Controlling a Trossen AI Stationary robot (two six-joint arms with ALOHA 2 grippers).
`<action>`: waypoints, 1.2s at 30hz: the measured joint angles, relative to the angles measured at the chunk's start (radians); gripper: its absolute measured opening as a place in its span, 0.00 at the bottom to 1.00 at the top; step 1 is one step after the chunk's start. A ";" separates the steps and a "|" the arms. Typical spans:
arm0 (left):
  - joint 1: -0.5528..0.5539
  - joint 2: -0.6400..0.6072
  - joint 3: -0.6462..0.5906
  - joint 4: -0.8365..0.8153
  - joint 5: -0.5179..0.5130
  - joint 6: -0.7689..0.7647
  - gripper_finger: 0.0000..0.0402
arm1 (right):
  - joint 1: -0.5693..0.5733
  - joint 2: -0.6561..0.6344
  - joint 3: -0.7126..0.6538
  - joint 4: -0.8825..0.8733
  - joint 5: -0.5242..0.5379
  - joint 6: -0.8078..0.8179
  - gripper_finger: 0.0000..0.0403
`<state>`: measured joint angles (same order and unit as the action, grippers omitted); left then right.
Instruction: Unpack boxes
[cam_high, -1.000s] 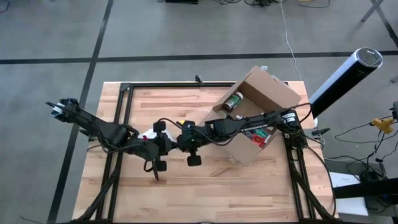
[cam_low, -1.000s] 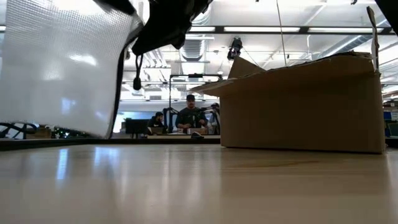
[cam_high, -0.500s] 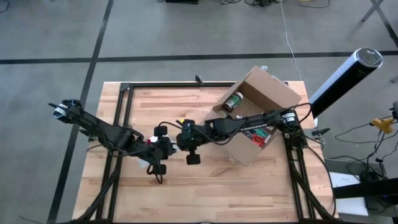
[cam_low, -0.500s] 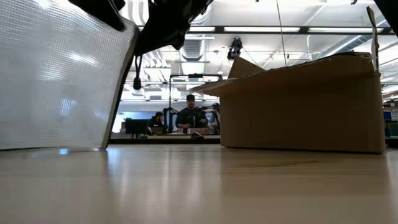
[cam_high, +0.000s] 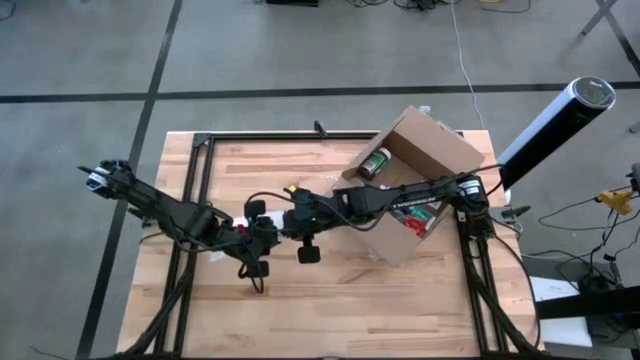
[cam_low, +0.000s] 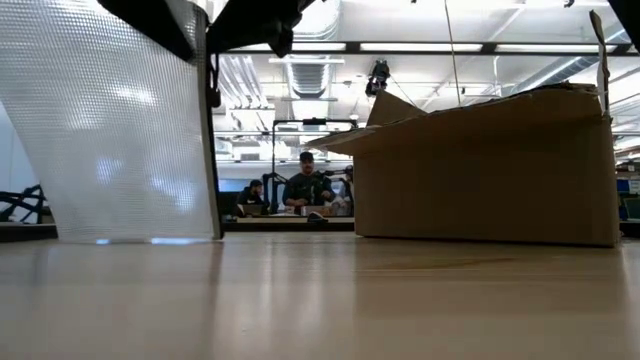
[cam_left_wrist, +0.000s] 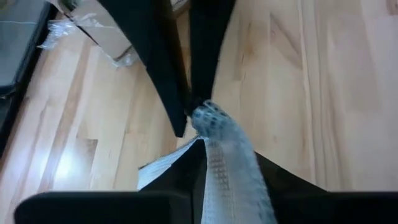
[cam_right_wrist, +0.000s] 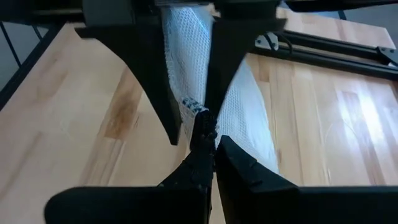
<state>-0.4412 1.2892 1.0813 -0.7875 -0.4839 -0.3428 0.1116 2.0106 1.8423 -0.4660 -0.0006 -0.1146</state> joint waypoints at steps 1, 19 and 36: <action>0.000 0.000 0.001 0.000 -0.004 0.000 0.17 | 0.000 0.000 0.000 0.000 0.000 0.000 0.00; 0.000 -0.006 0.103 -0.037 -0.041 0.017 0.19 | 0.000 0.000 -0.001 0.000 0.000 -0.006 0.00; -0.001 -0.004 0.130 -0.093 -0.080 -0.008 0.00 | -0.001 0.000 -0.002 0.004 0.002 -0.009 0.00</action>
<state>-0.4423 1.2854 1.2116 -0.8805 -0.5636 -0.3510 0.1108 2.0106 1.8408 -0.4617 0.0011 -0.1234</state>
